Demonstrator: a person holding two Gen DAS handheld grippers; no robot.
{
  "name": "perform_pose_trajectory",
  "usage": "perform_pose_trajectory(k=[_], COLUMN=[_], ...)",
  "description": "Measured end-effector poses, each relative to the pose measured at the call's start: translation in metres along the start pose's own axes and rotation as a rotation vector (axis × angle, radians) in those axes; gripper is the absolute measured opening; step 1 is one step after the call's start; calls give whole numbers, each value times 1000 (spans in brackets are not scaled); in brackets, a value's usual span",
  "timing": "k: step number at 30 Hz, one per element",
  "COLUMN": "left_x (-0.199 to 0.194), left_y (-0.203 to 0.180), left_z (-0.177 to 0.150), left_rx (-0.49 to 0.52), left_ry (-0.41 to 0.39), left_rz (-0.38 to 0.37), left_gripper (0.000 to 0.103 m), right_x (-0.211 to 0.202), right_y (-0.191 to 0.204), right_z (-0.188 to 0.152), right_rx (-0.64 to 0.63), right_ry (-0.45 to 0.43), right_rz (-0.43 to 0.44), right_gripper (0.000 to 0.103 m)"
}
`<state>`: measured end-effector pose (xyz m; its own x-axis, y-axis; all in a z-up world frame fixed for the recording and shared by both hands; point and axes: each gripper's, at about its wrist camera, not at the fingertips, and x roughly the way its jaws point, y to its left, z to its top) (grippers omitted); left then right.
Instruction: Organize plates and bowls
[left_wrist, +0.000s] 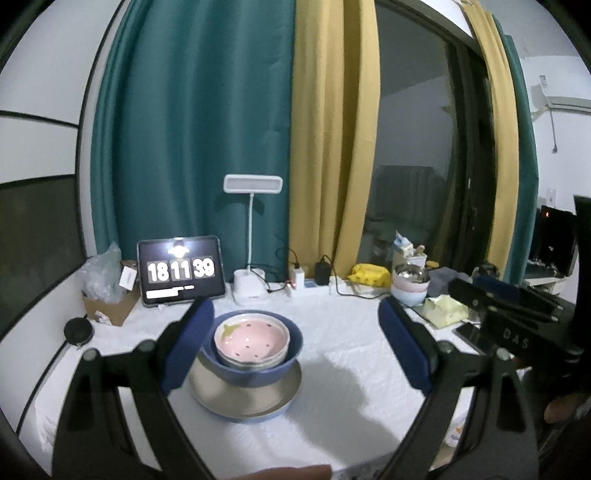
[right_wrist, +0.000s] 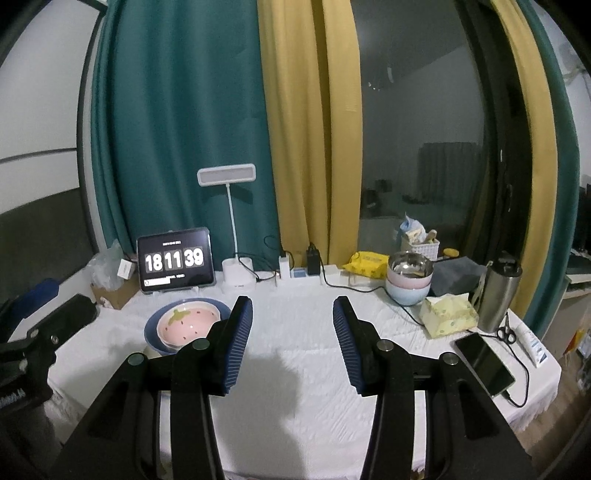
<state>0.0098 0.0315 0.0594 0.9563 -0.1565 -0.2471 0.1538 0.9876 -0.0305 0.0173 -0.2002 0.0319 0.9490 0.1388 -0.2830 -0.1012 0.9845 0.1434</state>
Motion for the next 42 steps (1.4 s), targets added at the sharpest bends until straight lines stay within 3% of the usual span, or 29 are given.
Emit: perform_pose_trajectory(k=[13,42], left_x=[-8,-6], left_y=[-1,-11], left_z=[7,5], left_rx=[12,37], left_ry=[-11,-2], left_rz=[47,10], left_gripper=[92,92], right_x=[-22,-20], right_y=[5,2], right_z=[12,12], right_rx=[-5,5], right_ry=[-51,-42], right_rz=[5,3], right_gripper=[58,59])
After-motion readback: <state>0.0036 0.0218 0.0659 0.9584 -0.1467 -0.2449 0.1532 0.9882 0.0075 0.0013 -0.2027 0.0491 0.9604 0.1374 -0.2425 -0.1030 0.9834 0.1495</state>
